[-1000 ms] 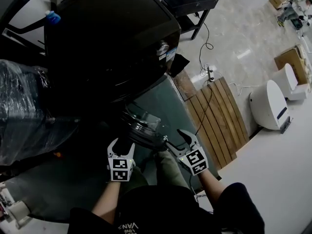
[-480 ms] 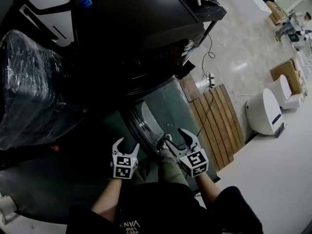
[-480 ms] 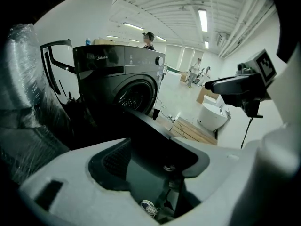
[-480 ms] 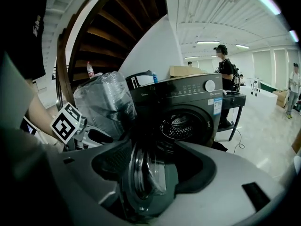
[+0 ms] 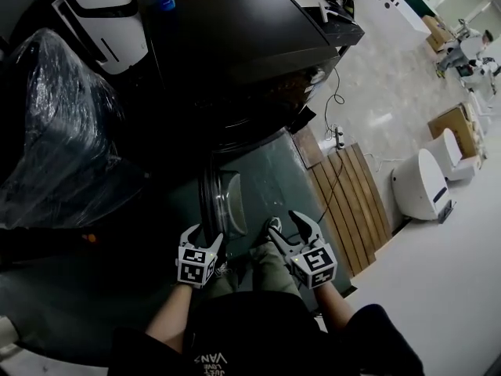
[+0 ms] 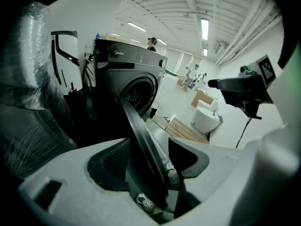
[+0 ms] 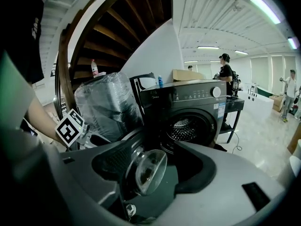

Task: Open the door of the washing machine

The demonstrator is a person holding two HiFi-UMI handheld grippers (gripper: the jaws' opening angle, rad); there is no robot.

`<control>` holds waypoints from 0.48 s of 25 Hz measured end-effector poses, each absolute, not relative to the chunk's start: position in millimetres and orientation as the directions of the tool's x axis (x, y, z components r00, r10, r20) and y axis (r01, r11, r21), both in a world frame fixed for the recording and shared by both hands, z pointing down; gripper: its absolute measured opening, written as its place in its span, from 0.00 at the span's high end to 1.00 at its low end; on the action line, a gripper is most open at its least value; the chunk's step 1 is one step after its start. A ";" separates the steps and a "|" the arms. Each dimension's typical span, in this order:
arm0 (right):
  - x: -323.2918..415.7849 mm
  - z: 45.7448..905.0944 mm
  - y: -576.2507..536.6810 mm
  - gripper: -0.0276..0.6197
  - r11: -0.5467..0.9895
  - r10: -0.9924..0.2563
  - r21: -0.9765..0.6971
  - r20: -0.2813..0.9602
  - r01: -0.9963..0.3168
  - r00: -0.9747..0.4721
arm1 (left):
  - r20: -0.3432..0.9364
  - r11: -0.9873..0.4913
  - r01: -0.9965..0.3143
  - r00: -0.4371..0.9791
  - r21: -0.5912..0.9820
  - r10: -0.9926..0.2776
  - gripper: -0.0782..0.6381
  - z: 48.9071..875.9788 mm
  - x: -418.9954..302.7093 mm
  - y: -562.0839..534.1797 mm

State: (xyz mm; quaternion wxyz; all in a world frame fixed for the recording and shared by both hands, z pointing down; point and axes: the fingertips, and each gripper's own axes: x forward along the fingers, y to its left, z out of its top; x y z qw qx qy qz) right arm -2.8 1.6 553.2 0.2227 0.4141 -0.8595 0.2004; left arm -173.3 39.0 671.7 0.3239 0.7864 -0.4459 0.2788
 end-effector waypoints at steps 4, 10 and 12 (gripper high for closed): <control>-16.3 544.2 12.8 0.52 0.571 -0.637 -0.143 0.544 -0.809 -0.546 | 0.726 -0.337 -0.906 0.410 0.256 -0.552 0.52 669.8 -212.1 41.4; -39.6 539.6 28.6 0.52 0.573 -0.641 -0.131 0.544 -0.809 -0.542 | 0.733 -0.350 -0.913 0.384 0.211 -0.561 0.52 673.0 -265.7 35.2; -48.1 539.6 33.1 0.52 0.577 -0.638 -0.127 0.547 -0.806 -0.543 | 0.735 -0.356 -0.915 0.374 0.191 -0.566 0.52 674.1 -281.3 30.7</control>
